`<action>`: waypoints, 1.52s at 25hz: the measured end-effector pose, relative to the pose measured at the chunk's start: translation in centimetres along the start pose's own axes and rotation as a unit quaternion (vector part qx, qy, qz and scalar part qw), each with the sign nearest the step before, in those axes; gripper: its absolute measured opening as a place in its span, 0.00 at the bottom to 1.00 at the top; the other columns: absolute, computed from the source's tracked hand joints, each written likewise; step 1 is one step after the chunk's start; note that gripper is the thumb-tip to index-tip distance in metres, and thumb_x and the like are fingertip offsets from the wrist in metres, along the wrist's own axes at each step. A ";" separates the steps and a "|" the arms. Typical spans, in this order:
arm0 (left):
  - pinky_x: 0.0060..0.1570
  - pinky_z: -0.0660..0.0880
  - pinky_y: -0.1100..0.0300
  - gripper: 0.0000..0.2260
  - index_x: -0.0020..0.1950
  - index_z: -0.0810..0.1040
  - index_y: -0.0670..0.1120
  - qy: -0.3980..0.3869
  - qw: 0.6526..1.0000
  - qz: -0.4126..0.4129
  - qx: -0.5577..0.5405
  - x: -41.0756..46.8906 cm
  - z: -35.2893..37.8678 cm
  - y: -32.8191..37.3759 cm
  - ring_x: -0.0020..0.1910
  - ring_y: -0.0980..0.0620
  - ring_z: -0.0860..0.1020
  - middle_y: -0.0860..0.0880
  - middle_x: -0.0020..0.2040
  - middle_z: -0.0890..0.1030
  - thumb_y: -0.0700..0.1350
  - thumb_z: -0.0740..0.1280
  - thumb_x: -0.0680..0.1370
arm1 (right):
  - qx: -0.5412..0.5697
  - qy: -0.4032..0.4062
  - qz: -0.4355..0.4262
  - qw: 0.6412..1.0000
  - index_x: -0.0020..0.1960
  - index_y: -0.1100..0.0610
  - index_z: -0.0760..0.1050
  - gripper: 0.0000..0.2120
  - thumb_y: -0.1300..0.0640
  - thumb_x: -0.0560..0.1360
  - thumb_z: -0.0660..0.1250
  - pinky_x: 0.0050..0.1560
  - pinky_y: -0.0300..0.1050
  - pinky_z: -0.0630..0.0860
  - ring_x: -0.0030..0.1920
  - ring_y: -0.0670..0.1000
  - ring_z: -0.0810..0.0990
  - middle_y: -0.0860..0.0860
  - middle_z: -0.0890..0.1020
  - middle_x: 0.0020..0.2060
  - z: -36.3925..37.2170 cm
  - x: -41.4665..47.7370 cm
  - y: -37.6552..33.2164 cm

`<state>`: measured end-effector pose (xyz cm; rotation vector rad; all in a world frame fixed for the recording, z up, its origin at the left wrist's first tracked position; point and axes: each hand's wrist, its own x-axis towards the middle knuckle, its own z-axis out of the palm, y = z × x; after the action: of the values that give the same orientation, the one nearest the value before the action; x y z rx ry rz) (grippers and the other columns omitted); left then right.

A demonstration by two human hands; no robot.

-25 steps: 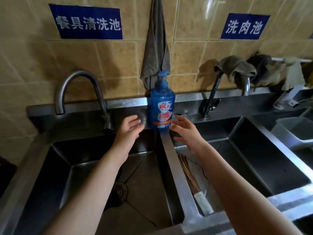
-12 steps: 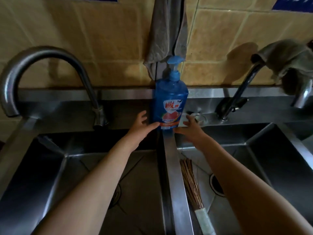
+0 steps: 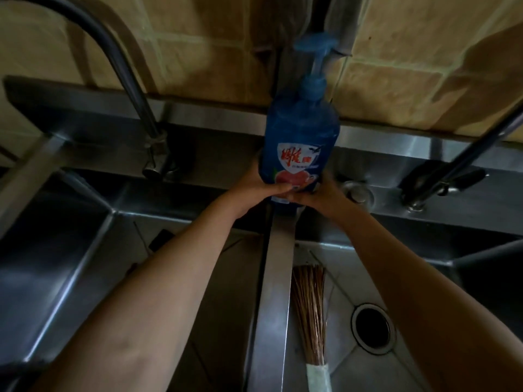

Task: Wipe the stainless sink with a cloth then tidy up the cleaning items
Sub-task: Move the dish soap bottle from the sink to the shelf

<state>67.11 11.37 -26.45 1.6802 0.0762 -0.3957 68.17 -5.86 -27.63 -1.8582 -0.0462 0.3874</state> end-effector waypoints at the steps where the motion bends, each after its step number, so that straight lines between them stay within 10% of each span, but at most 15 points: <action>1: 0.30 0.71 0.78 0.42 0.72 0.54 0.59 0.001 1.000 0.001 0.000 0.3 0.0 0.0 0.47 0.69 0.70 0.58 0.64 0.68 0.48 0.76 0.66 | -0.016 -0.008 -0.006 1.000 0.65 0.56 0.65 0.37 0.62 0.61 0.78 0.53 0.33 0.75 0.56 0.41 0.76 0.46 0.76 0.57 -0.1 0.5 0.1; 9: 0.41 0.72 0.70 0.49 0.72 0.49 0.59 0.009 0.999 0.033 0.009 1.7 0.1 -1.4 0.64 0.56 0.67 0.51 0.72 0.62 0.48 0.78 0.61 | -0.106 -0.008 0.025 0.994 0.71 0.59 0.58 0.48 0.58 0.58 0.80 0.68 0.51 0.68 0.67 0.52 0.69 0.54 0.70 0.66 -0.1 2.4 2.2; 18: 0.34 0.73 0.76 0.47 0.70 0.52 0.59 0.027 0.998 0.055 -0.035 -1.3 0.0 -2.3 0.50 0.67 0.70 0.62 0.58 0.66 0.43 0.78 0.62 | -0.018 -0.009 0.013 1.000 0.70 0.59 0.59 0.46 0.62 0.58 0.79 0.66 0.54 0.69 0.66 0.53 0.70 0.55 0.70 0.66 1.6 -0.7 2.2; 25: 0.42 0.74 0.73 0.37 0.54 0.61 0.69 0.070 0.993 0.079 -0.046 -7.1 -1.6 -1.3 0.54 0.64 0.73 0.63 0.57 0.68 0.45 0.80 0.58 | 0.024 -0.062 -0.042 0.997 0.68 0.64 0.62 0.37 0.69 0.63 0.74 0.46 0.29 0.75 0.57 0.42 0.76 0.56 0.74 0.62 3.8 -5.2 -0.5; 38: 0.41 0.77 0.55 0.44 0.58 0.60 0.66 0.247 0.965 0.052 -0.064 -26.4 -5.3 3.0 0.57 0.55 0.74 0.59 0.58 0.73 0.55 0.79 0.47 | 0.021 -0.214 -0.169 0.962 0.69 0.65 0.60 0.43 0.68 0.59 0.78 0.63 0.56 0.72 0.62 0.54 0.76 0.58 0.75 0.62 12.1 -13.8 -8.8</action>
<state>44.33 20.73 -15.13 1.6130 0.3722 0.1148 53.10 5.03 -19.31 -1.6556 -0.6352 0.5376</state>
